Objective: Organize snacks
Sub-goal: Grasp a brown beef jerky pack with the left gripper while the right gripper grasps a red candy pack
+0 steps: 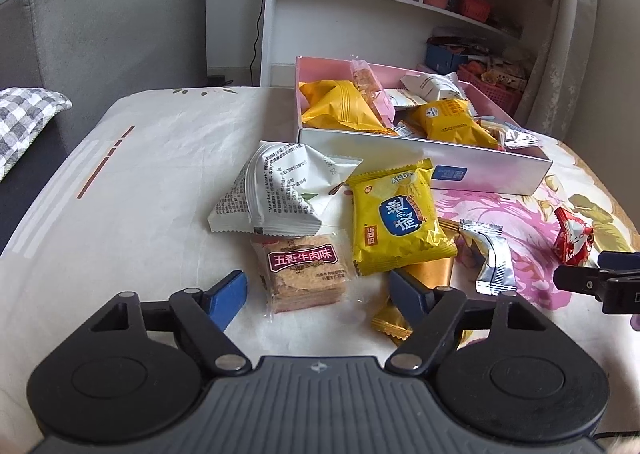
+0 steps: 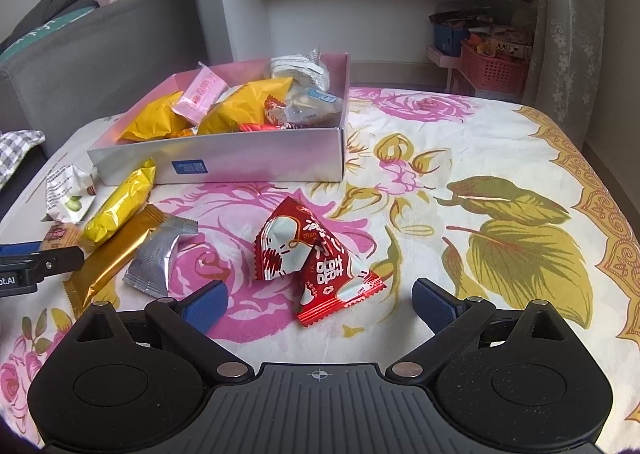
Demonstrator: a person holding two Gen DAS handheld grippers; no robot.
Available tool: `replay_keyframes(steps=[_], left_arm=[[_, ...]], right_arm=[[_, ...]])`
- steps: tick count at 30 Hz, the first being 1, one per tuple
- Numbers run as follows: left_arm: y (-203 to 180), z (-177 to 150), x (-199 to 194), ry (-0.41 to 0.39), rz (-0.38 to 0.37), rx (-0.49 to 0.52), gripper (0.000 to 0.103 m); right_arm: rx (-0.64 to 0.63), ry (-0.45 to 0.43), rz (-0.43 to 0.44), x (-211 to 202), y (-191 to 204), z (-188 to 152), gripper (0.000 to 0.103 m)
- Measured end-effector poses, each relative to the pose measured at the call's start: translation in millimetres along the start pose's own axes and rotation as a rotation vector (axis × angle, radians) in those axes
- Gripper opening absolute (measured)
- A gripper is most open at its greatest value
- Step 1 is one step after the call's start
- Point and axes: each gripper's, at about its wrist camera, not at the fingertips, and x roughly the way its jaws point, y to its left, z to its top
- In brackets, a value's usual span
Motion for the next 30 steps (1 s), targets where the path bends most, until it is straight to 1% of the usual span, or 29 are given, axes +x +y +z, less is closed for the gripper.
replay_keyframes(steps=[7, 10, 16, 21, 25, 28, 30], left_arm=[[-2, 2, -1, 0.009, 0.005, -0.021, 0.062], [0, 3, 0, 0.018, 0.019, -0.035, 0.053], [1, 3, -1, 0.017, 0.021, -0.044, 0.05], [1, 5, -4, 0.009, 0.023, -0.049, 0.041], [3, 6, -5, 0.013, 0.023, -0.061, 0.039], [2, 6, -5, 0.017, 0.027, -0.059, 0.039], [1, 7, -6, 0.019, 0.029, -0.056, 0.039]], right_arm=[[-0.003, 0.01, -0.026, 6, 3, 5, 0.1], [-0.009, 0.016, -0.047, 8, 4, 7, 0.1], [-0.01, 0.025, -0.053, 11, 4, 10, 0.1], [-0.015, 0.013, -0.054, 10, 6, 12, 0.098], [-0.019, 0.005, -0.059, 10, 7, 14, 0.097], [-0.023, 0.001, -0.06, 9, 7, 14, 0.092], [-0.023, -0.001, -0.06, 9, 7, 15, 0.086]])
